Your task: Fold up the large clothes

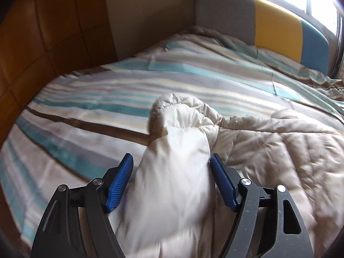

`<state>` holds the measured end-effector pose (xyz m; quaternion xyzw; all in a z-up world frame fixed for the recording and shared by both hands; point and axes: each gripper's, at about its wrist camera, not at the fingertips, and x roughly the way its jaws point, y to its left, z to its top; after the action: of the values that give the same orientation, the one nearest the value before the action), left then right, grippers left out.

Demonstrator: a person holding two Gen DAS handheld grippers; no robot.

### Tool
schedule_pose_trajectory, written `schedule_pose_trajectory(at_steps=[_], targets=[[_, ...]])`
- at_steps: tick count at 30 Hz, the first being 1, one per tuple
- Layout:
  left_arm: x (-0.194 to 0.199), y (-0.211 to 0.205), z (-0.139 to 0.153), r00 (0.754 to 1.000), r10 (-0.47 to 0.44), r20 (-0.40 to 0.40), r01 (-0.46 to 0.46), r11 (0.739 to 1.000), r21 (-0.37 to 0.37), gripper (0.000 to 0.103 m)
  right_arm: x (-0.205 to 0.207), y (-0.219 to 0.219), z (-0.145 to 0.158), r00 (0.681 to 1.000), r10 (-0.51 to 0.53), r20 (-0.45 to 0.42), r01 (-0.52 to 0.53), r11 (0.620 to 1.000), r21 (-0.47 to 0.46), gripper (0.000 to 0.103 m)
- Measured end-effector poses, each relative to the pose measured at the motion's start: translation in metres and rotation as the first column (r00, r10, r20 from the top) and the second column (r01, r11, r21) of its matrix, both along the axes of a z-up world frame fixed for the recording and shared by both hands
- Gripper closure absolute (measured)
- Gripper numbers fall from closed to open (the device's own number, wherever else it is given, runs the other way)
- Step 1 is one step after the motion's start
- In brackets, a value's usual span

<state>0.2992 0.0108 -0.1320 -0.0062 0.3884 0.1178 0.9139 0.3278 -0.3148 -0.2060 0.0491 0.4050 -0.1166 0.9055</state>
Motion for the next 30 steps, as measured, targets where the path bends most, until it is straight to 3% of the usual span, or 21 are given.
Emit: schedule_pose_trajectory(at_steps=[2,3,5,9,15,18,25,28,30], targets=[[-0.030,0.003,0.025,0.990,0.049,0.133,-0.055,0.998,0.038,0.030,0.000,0.001,0.000,1.000,-0.002,0.000,0.002,1.000,-0.004,0.067],[-0.048,-0.001,0.039,0.975,0.047,0.216,-0.052,0.998,0.020,0.030,0.000,0.001,0.001,1.000,-0.003,0.000,0.003,1.000,-0.006,0.067],[-0.060,-0.015,0.049,0.965,0.001,0.260,0.008,0.999,-0.031,0.030,0.000,0.001,0.001,1.000,-0.004,0.001,0.004,1.000,-0.006,0.067],[-0.047,-0.059,0.043,0.970,-0.111,0.214,0.122,0.992,-0.041,0.030,-0.002,0.001,0.002,1.000,-0.007,0.005,0.007,1.000,-0.006,0.065],[-0.010,-0.099,0.009,0.979,-0.157,0.130,0.144,0.984,0.100,0.030,-0.003,-0.001,0.002,1.000,-0.010,0.006,0.010,1.000,-0.003,0.065],[-0.005,-0.094,-0.017,0.983,-0.143,0.111,0.138,0.989,0.054,0.026,-0.004,0.000,0.001,1.000,-0.010,0.009,0.010,1.000,0.000,0.065],[0.005,-0.094,-0.039,0.988,-0.144,0.063,0.143,0.990,0.021,0.021,-0.006,-0.001,0.003,1.000,-0.012,0.019,0.012,1.000,-0.002,0.063],[0.006,-0.093,-0.042,0.988,-0.148,0.052,0.147,0.989,0.012,0.020,-0.016,0.001,0.016,0.998,-0.014,0.061,0.015,1.000,-0.010,0.050],[0.006,-0.093,-0.041,0.988,-0.147,0.051,0.146,0.989,0.015,0.020,-0.027,0.008,0.034,0.993,-0.003,0.116,0.007,1.000,-0.029,0.050]])
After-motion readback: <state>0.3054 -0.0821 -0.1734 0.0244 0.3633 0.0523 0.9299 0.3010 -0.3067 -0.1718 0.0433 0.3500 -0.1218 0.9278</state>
